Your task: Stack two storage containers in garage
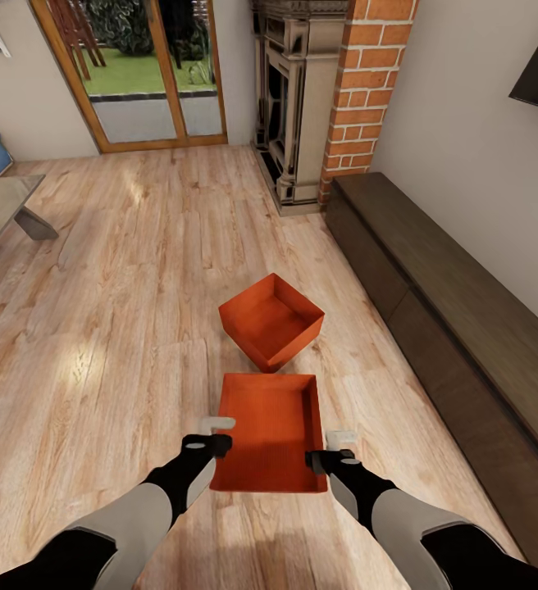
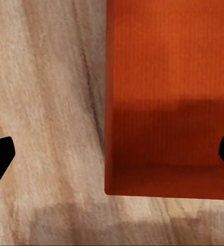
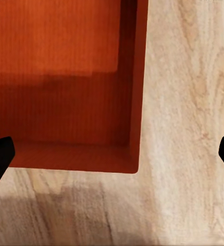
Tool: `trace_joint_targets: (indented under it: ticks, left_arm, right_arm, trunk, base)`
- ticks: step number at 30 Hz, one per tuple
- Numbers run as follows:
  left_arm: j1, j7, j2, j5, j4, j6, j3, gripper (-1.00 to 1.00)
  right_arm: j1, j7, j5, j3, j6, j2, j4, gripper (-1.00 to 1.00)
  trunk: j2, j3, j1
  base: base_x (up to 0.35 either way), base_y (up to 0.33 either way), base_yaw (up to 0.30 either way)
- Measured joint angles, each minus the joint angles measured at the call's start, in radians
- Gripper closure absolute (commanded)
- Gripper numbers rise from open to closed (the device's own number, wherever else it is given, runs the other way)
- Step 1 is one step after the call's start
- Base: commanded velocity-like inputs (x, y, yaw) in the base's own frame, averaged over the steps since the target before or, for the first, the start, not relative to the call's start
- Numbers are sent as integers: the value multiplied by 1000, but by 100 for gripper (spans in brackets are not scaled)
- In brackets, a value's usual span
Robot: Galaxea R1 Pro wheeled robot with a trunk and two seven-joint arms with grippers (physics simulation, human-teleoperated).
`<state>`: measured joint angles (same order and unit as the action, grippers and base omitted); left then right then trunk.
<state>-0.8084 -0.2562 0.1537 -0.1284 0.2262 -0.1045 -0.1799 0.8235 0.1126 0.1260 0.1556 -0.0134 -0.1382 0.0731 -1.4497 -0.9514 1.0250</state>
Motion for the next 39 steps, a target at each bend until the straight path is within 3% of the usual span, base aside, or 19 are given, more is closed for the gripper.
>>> trace_joint_targets:
  ticks: [9, 28, 39]
  left_arm:
    - [0, -1, 6, -2, -1, 22, 0, -100]
    - [0, -2, 0, -4, 0, 19, 2, -100]
    - [0, -1, -1, -4, 3, -9, 1, -100]
  right_arm:
    - [0, 0, 0, -1, -1, 7, 0, -100]
    - [0, -1, 0, 0, 15, -4, 18, -100]
    - [0, 0, -1, -1, 50, 5, 37, -100]
  trunk:
    - [0, 0, 0]
    - [-133, -59, 73]
    - [-210, -94, 115]
  base:
    - [0, 0, 0]
    - [0, 0, 0]
    - [0, 0, 0]
